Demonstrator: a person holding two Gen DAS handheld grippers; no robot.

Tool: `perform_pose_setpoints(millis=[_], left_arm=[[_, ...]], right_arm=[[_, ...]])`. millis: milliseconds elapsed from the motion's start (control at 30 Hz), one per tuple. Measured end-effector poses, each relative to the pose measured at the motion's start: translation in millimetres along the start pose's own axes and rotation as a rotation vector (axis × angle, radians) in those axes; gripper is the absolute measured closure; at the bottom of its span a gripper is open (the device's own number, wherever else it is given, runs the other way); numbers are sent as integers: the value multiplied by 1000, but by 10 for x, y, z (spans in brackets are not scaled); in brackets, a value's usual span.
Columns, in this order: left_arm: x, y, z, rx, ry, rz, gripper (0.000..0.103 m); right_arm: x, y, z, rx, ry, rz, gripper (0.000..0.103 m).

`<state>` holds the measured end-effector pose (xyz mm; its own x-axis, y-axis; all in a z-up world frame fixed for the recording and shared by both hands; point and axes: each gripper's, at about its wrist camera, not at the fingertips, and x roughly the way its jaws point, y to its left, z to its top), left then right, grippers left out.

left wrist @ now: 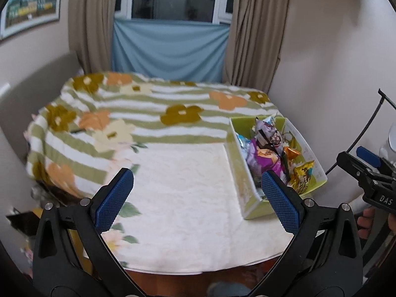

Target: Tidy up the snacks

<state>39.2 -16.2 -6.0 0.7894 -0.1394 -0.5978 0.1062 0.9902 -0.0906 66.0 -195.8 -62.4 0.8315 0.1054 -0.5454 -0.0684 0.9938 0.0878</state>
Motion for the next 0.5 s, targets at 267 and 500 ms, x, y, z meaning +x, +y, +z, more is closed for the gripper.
perform_pose_setpoints(millis=[267,500], left_arm=[[-477,171,-284,55,-75,59,1],[-599,180,-439,80,-85,74,1]], right_arm=[[-328,406,-259,-11,-1,-80,0],[-418,501,-424,11,26,-105,0]])
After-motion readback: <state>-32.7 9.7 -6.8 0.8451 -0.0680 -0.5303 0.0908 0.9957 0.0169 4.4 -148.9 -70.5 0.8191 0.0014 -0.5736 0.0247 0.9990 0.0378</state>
